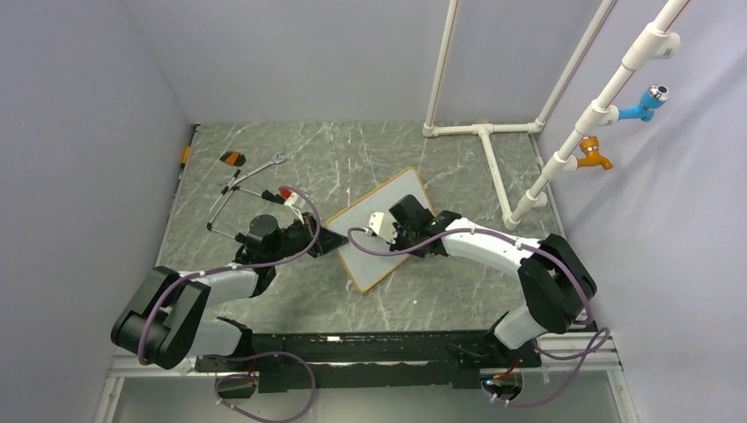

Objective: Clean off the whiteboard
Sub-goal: Erase the whiteboard at the center of the board.

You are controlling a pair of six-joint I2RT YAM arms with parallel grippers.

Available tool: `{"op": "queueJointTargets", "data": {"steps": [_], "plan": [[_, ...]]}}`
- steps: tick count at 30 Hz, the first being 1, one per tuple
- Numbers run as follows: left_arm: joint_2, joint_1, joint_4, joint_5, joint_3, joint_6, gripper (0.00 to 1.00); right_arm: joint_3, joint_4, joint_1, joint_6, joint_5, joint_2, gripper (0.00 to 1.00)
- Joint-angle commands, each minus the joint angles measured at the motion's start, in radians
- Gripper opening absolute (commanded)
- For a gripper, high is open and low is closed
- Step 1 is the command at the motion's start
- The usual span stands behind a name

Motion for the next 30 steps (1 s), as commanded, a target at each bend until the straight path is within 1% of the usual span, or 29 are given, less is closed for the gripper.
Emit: {"op": "queueJointTargets", "data": {"steps": [1,4,5,6,9,12,14,16,21,23,25,27,29,30], "plan": [[0.01,-0.016,0.072,0.136,0.033,-0.039,0.0,0.044,0.005,0.054,-0.021,-0.12,0.013,0.0],[0.018,-0.016,0.095,0.135,0.025,-0.038,0.0,0.05,-0.046,0.142,-0.055,-0.244,0.015,0.0],[0.02,-0.016,0.106,0.134,0.023,-0.039,0.0,0.06,-0.05,0.164,-0.047,-0.257,0.018,0.0],[0.021,-0.017,0.118,0.133,0.018,-0.044,0.0,0.069,-0.041,0.165,-0.032,-0.238,0.025,0.0],[0.009,-0.017,0.151,0.127,-0.01,-0.055,0.0,0.094,0.014,0.127,0.014,-0.138,0.036,0.0],[0.001,-0.017,0.14,0.125,-0.019,-0.047,0.0,0.107,0.084,0.043,0.064,-0.059,0.015,0.0],[0.002,-0.016,0.124,0.131,-0.005,-0.044,0.0,0.105,0.123,-0.008,0.091,-0.041,-0.012,0.0],[0.011,-0.017,0.114,0.147,0.011,-0.046,0.0,0.095,0.161,-0.032,0.098,-0.034,-0.03,0.0],[0.028,-0.017,0.119,0.162,0.012,-0.048,0.0,0.088,0.221,-0.035,0.096,-0.011,-0.032,0.0],[0.039,-0.017,0.16,0.159,0.004,-0.067,0.0,0.108,0.205,-0.035,0.099,-0.055,-0.02,0.0],[0.052,-0.017,0.216,0.156,-0.011,-0.092,0.0,0.129,0.145,-0.02,0.082,-0.179,-0.017,0.0],[0.059,-0.018,0.261,0.145,-0.03,-0.116,0.0,0.129,0.097,0.041,0.062,-0.258,-0.026,0.0],[0.064,-0.02,0.303,0.134,-0.052,-0.135,0.0,0.122,0.09,0.096,0.056,-0.264,-0.03,0.0],[0.066,-0.023,0.32,0.129,-0.064,-0.142,0.0,0.127,0.09,0.104,0.062,-0.265,-0.026,0.0]]}}
